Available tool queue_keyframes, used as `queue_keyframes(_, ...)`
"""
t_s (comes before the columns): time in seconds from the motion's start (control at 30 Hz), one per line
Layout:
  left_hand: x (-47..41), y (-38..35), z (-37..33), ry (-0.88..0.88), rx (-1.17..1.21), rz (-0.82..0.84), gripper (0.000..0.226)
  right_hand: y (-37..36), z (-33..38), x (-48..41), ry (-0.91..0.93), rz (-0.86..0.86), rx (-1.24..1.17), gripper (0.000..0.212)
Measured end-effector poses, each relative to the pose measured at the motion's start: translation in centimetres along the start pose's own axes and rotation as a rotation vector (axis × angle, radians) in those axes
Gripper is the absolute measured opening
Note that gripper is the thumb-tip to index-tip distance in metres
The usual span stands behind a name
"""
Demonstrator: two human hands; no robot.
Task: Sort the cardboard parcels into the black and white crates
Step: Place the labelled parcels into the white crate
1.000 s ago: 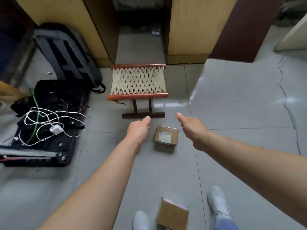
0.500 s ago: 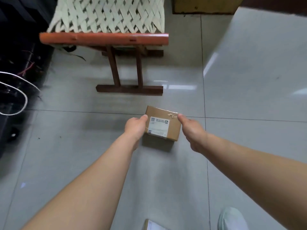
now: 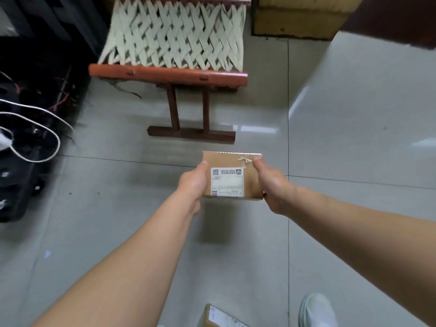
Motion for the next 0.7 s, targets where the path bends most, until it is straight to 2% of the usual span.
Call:
queue_keyframes(0.3,23.9,6.2,-15.3,-0.126,0.158,-0.049,0.033,-7.7,16.4,23.1,0.202,0.098,0.163,0.041)
queue_keyframes(0.4,33.5,8.9,-21.7,-0.235,0.173,-0.076,0.042,-11.7,21.9,32.8,0.295,0.171,0.186,0.038)
queue_keyframes(0.47,40.1,10.8,-25.2,-0.291,0.198,-0.095,0.042,-14.2,25.3,39.2,0.350,0.205,0.204,0.043)
queue_keyframes(0.57,50.2,13.4,-29.6,-0.394,0.213,-0.132,0.033,-17.6,29.7,48.4,0.428,0.218,0.219,0.049)
queue_keyframes(0.7,61.9,16.9,-32.0,-0.529,0.281,-0.244,0.028,-22.1,32.9,58.6,0.519,0.282,0.276,0.040)
Point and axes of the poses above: each hand's wrist, its own x-axis away from the middle knuckle, its own y-axis out of the back of the hand, z = x × y, the point moved 7 cm from there along -x, towards the middle knuckle, and after that the axes turned 10 degrees about z, right-handed, at the moved point
